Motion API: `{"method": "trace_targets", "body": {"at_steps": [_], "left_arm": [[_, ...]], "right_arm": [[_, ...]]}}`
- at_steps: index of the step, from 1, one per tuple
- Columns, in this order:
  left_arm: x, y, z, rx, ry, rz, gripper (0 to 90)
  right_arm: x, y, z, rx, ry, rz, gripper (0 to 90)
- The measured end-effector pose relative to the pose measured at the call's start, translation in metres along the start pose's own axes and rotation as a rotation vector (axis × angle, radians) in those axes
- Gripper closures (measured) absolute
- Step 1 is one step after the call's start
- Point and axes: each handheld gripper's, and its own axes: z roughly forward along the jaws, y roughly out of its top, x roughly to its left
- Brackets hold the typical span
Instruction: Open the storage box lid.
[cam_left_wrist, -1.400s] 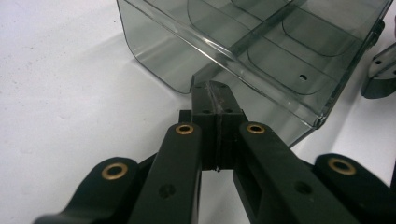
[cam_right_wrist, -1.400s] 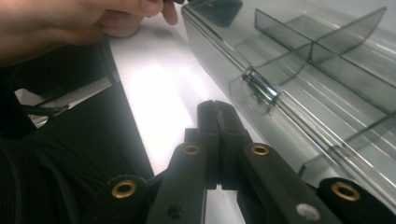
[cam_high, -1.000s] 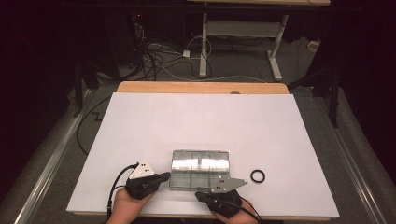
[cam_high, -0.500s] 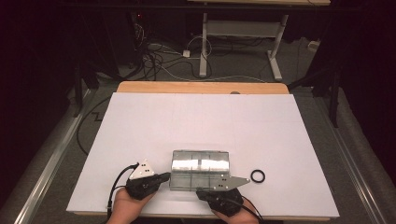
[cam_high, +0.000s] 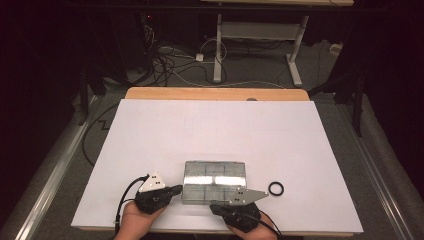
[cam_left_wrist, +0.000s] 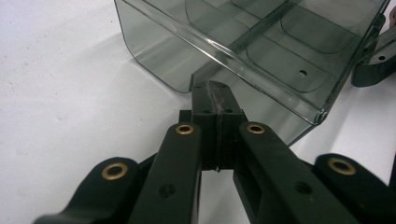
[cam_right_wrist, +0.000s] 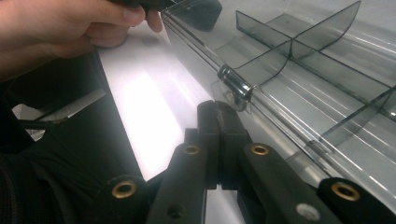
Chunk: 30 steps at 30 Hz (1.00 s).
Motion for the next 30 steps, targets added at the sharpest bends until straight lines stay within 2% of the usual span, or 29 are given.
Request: {"method": "trace_targets", "body": {"at_steps": [7, 15, 30], "left_arm": [[-0.0003, 0.0001, 0.0003, 0.003, 0.0, 0.003, 87.6], [-0.0003, 0.0002, 0.0003, 0.003, 0.0, 0.002, 87.6], [-0.0003, 0.0001, 0.0002, 0.002, 0.0, 0.003, 87.6]], "right_arm": [[0.0006, 0.0, 0.0003, -0.001, 0.0, -0.008, 90.0], [-0.0007, 0.0001, 0.001, 0.012, -0.018, 0.017, 90.0], [-0.0001, -0.0005, -0.0011, -0.017, -0.01, 0.006, 90.0]]}}
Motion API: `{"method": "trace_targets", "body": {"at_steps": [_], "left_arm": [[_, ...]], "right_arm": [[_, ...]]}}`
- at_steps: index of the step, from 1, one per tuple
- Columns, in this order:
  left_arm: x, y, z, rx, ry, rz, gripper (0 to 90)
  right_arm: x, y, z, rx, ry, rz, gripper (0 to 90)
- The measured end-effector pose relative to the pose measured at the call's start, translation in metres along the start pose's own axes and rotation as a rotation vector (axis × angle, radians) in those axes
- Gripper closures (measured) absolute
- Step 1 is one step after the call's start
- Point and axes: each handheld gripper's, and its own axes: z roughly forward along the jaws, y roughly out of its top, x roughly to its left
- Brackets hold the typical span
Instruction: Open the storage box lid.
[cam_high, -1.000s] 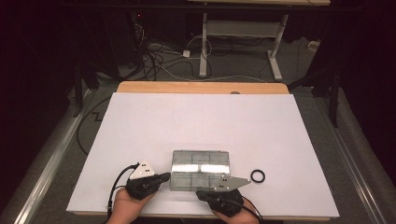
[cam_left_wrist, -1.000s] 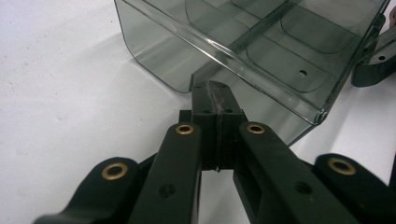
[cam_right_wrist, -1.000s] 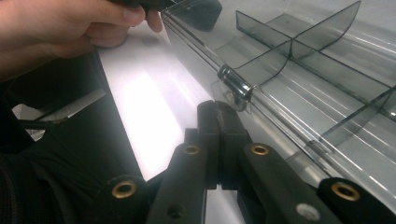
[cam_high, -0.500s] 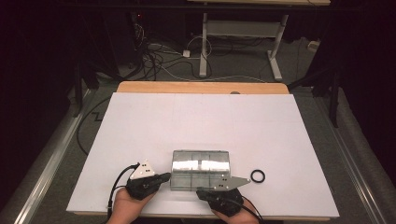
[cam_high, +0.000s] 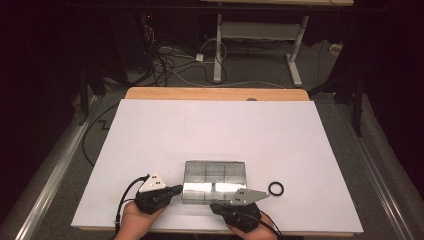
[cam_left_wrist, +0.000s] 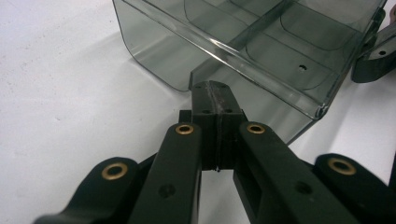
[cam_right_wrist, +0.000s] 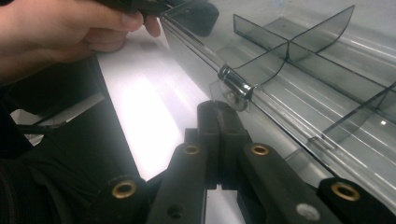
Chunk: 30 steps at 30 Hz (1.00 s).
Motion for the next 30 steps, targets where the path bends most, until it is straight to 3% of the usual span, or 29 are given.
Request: {"method": "trace_targets", "body": {"at_steps": [11, 30], "left_arm": [[-0.0001, 0.0, 0.0, 0.0, 0.001, 0.001, 87.6], [0.0, 0.0, -0.0001, 0.0, 0.0, 0.001, 87.6]], "right_arm": [[0.001, 0.0002, 0.0051, 0.059, -0.03, 0.013, 90.0], [0.0016, 0.0013, -0.0033, -0.036, 0.0, -0.012, 90.0]]}}
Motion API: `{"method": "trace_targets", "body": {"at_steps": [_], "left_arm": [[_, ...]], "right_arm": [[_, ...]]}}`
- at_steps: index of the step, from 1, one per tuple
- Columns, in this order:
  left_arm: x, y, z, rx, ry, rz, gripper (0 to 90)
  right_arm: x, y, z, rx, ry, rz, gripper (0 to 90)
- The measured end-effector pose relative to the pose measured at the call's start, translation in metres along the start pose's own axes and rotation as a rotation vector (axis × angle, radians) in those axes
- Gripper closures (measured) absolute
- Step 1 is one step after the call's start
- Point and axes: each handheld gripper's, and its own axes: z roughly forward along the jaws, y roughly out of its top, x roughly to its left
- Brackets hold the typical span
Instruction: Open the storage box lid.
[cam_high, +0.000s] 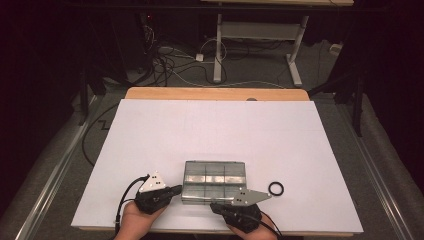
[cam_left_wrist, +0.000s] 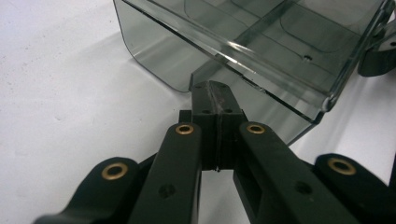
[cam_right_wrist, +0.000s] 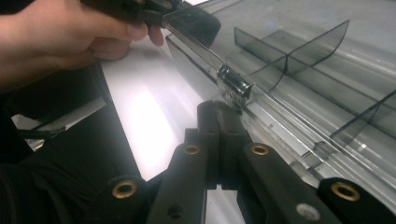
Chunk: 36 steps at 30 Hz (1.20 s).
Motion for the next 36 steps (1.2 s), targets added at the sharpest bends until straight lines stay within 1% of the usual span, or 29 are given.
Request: {"method": "trace_targets", "body": {"at_steps": [6, 11, 19, 25, 27, 32, 33, 35, 36], "left_arm": [[0.001, 0.0, 0.0, -0.005, -0.005, -0.004, 87.6], [0.002, 0.001, -0.003, -0.026, -0.019, -0.018, 87.6], [0.002, 0.002, -0.009, -0.054, -0.023, -0.018, 87.6], [0.003, 0.003, -0.012, -0.075, -0.037, -0.023, 87.6], [0.002, 0.003, -0.013, -0.08, -0.041, -0.017, 87.6], [-0.001, 0.006, -0.017, -0.108, -0.057, -0.011, 87.6], [-0.001, 0.006, -0.018, -0.113, -0.062, -0.009, 87.6], [-0.002, 0.006, -0.019, -0.132, -0.087, -0.007, 87.6], [-0.003, 0.007, -0.019, -0.136, -0.09, -0.005, 87.6]], "right_arm": [[-0.001, 0.003, -0.004, -0.02, -0.003, 0.001, 90.0], [-0.001, 0.005, -0.006, -0.036, -0.004, -0.005, 90.0], [-0.002, 0.01, -0.009, -0.058, -0.008, -0.009, 90.0], [-0.003, 0.015, -0.012, -0.075, -0.01, -0.019, 90.0], [-0.003, 0.016, -0.013, -0.082, -0.011, -0.02, 90.0], [-0.003, 0.018, -0.014, -0.089, -0.015, -0.027, 90.0], [-0.002, 0.019, -0.014, -0.093, -0.015, -0.027, 90.0], [-0.003, 0.02, -0.015, -0.097, -0.015, -0.028, 90.0], [-0.003, 0.02, -0.015, -0.098, -0.015, -0.03, 90.0]]}}
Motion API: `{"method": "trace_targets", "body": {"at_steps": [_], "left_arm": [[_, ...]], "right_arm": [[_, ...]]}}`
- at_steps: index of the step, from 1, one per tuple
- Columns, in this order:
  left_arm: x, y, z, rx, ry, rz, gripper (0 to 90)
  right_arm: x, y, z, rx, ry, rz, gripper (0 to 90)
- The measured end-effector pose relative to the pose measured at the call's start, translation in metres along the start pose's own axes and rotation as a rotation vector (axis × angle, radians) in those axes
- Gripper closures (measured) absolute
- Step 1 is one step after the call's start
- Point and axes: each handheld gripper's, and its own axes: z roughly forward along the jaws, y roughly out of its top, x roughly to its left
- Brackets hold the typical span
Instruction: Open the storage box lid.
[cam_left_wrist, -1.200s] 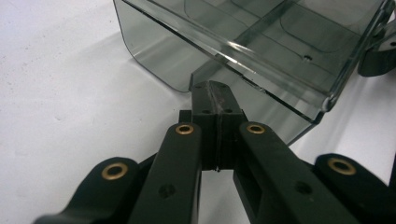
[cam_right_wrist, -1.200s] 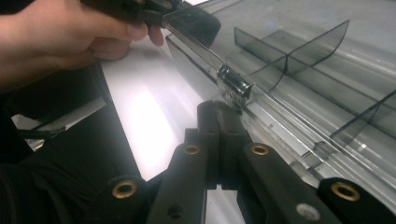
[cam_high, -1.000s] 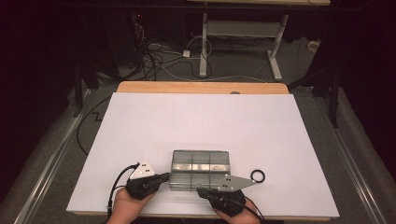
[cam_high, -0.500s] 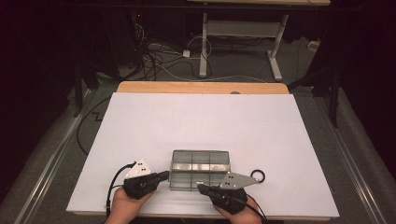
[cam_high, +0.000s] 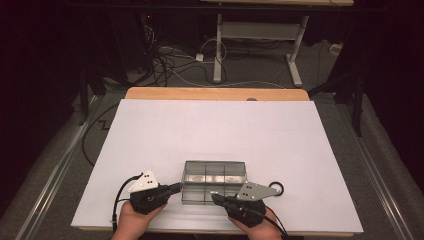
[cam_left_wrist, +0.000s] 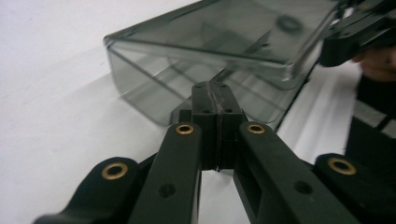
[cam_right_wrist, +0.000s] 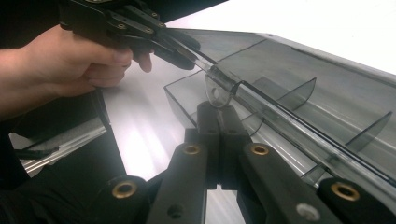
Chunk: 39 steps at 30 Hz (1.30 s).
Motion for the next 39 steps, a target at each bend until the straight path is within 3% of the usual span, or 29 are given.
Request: {"method": "trace_targets", "body": {"at_steps": [20, 39], "left_arm": [[-0.005, 0.004, 0.01, -0.009, -0.015, 0.017, 87.6], [0.002, 0.011, 0.011, -0.027, -0.02, 0.019, 87.6]], "right_arm": [[0.001, -0.003, -0.001, 0.007, -0.016, -0.014, 90.0], [-0.005, -0.009, -0.018, -0.002, -0.143, 0.008, 90.0]]}}
